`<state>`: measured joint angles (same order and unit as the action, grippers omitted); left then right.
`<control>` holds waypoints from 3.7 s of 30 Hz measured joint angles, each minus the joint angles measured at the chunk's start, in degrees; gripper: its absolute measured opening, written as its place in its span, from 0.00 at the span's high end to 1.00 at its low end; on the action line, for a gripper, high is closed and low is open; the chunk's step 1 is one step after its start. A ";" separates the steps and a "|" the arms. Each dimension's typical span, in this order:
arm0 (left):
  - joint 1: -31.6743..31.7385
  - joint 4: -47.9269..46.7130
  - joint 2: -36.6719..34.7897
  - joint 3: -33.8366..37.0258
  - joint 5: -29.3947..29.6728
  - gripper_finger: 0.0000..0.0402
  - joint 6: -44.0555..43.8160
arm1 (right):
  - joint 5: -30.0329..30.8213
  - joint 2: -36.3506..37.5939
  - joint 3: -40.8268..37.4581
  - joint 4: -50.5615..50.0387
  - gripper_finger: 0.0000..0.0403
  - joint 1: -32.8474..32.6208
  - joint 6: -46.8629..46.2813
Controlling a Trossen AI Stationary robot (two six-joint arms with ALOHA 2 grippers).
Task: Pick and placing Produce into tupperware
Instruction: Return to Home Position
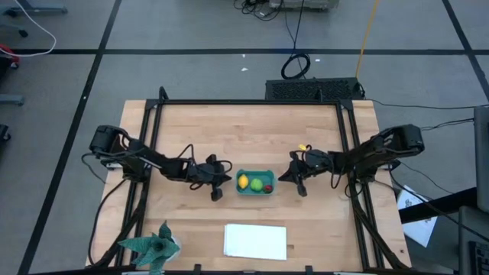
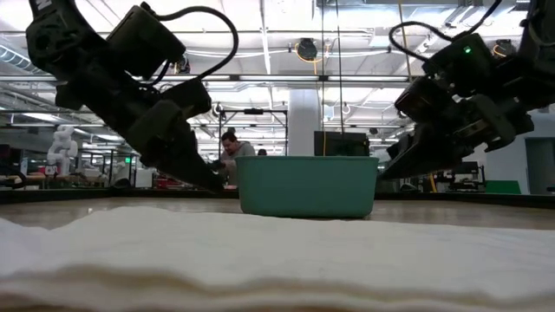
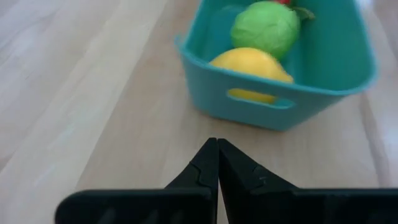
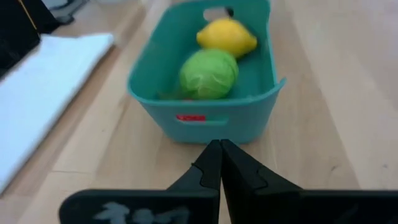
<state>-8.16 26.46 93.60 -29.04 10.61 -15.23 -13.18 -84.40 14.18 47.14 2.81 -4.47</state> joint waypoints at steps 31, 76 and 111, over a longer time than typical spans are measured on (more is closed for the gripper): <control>-5.42 -19.03 -47.79 6.96 14.17 1.00 22.39 | 2.70 34.39 -11.31 -2.80 1.00 -0.04 1.22; 1.16 -26.26 -83.78 18.75 19.83 1.00 24.19 | 3.09 40.54 -11.55 -2.35 1.00 1.01 3.70; 2.29 -18.74 -92.96 25.58 -5.42 0.99 26.97 | 4.09 40.85 -11.55 -3.16 1.00 0.85 1.90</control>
<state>-5.87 7.72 0.65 -3.45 5.19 11.75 -9.08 -43.55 2.63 43.98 3.66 -2.57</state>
